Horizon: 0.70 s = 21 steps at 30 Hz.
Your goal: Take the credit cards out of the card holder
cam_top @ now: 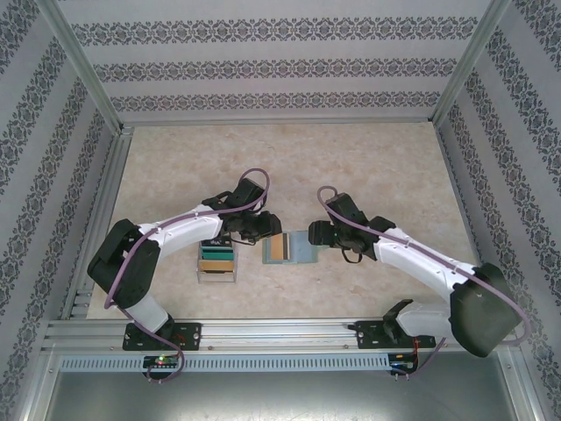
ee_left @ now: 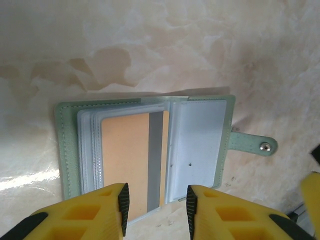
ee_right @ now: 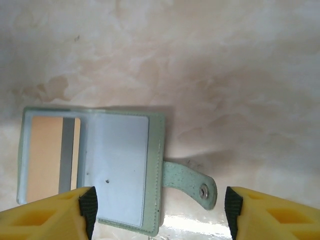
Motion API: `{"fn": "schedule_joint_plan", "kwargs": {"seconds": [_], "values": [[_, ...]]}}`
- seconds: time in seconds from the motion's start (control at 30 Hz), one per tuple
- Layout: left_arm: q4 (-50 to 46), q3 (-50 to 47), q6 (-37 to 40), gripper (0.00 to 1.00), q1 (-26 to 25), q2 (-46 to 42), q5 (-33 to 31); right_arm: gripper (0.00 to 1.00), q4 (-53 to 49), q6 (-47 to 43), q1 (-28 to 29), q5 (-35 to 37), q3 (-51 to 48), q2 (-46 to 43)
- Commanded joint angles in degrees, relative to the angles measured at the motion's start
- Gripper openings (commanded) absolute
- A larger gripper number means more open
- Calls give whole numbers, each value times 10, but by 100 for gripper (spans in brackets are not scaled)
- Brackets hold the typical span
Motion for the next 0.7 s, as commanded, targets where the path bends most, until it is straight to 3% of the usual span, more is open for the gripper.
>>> {"fn": "schedule_joint_plan", "kwargs": {"seconds": [0.0, 0.17, 0.27, 0.37, 0.67], "values": [[-12, -4, 15, 31, -5, -3, -21, 65, -13, -3, 6, 13, 11, -38], [-24, 1, 28, 11, -4, 12, -27, 52, 78, 17, 9, -122, -11, -14], [-25, 3, 35, 7, -4, 29, -22, 44, 126, 48, 11, -174, -20, 22], [-26, 5, 40, 4, -5, 45, -16, 28, 164, 68, 11, -209, -24, 62], [-41, 14, 50, 4, -7, 78, -9, 24, 239, 102, 12, -257, -28, 141]]}}
